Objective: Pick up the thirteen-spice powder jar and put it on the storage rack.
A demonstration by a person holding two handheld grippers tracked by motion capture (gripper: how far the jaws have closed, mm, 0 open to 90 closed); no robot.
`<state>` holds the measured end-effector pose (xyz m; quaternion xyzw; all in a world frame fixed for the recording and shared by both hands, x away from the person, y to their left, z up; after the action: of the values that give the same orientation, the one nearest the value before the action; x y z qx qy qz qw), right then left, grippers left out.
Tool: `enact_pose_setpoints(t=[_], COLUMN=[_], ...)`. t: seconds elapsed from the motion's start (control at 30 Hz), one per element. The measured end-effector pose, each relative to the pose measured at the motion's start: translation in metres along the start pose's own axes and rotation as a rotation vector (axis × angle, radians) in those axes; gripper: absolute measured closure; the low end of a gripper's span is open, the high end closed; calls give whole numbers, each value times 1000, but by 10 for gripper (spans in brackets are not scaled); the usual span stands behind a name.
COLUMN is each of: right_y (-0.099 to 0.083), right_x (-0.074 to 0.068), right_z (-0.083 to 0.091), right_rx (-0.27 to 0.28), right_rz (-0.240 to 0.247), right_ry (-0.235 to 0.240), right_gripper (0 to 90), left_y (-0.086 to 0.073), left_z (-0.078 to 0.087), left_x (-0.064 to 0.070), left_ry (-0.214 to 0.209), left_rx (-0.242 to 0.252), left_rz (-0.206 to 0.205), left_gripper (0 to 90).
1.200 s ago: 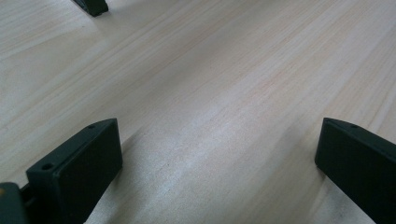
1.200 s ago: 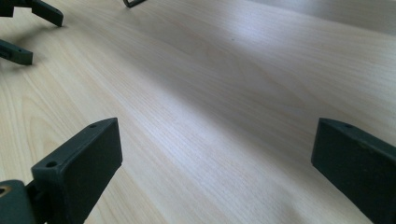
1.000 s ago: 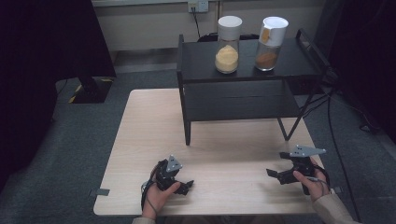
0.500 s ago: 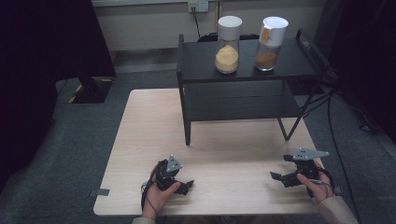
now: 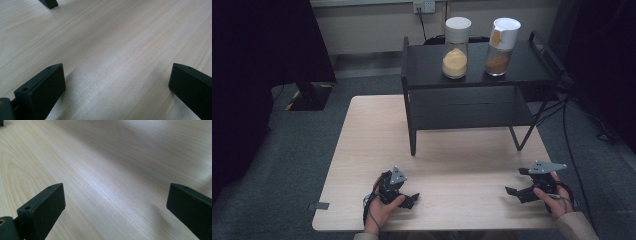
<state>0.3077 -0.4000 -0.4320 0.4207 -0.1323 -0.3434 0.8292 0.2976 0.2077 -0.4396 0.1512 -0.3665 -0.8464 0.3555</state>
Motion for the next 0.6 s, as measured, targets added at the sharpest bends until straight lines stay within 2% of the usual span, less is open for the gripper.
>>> enact_pose_setpoints(t=[0.3, 0.6], right_y=[-5, -5], right_x=[7, 8], right_z=[4, 4], right_rx=[-36, -75], right_rz=[29, 52], right_ry=[-4, -19], right_gripper=[9, 10], left_y=[0, 0], left_z=[0, 0], left_x=[0, 0], left_ry=[0, 0], left_rx=[0, 0], left_rz=[0, 0], left_gripper=[0, 0])
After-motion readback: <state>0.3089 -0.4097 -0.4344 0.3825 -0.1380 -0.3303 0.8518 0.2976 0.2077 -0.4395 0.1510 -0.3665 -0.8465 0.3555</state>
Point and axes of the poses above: each handheld gripper's, and its own axes: z roughly backward along the jaws, y roughly out of its top, x roughly to its right, the point moved 3 cm from there along -z, roughly forward along the jaws
